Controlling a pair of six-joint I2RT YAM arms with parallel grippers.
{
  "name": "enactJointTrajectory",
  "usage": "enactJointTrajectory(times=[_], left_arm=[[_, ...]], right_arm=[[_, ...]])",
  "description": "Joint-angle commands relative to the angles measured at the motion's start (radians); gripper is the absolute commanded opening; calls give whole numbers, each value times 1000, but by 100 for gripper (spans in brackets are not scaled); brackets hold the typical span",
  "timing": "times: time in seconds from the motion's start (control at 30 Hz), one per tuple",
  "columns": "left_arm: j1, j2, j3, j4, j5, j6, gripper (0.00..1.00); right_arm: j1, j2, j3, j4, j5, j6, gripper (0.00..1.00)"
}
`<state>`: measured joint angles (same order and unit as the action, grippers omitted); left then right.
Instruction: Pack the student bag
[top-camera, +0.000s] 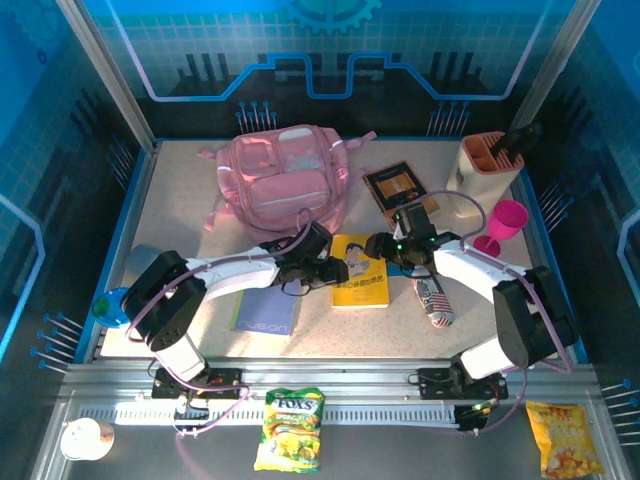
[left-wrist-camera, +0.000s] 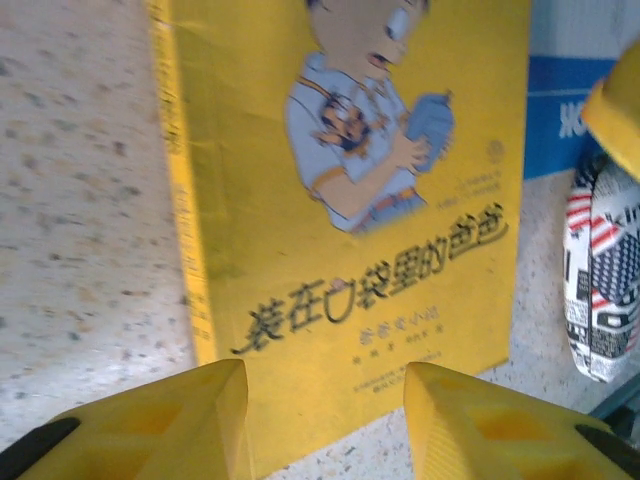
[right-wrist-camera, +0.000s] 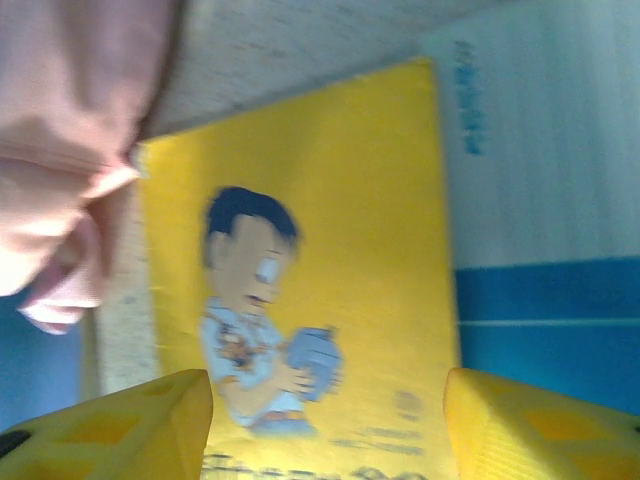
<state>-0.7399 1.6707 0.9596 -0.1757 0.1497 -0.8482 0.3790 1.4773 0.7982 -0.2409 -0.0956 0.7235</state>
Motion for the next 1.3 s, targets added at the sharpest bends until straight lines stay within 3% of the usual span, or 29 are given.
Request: enactJointTrajectory(times=[0.0,0.13,0.47,0.97,1.27], left_arm=[[29,25,-10,-31,-21,-50,43],[43,49,-4,-27,-18,-57,43],[45,139,35,16,65,-46,44],[39,102,45,178,301,-67,42],[25,41,-54,332,347,-118,36]], right_arm=[[-10,6,-13,-100,87,-75,59],[-9,46,2,-103,56,-90,50],[-7,101,3,-101,1,-90,38],[-7,126,-69,-48,-33,-37,31],[-6,104,-107,-32,-40,-12,29]])
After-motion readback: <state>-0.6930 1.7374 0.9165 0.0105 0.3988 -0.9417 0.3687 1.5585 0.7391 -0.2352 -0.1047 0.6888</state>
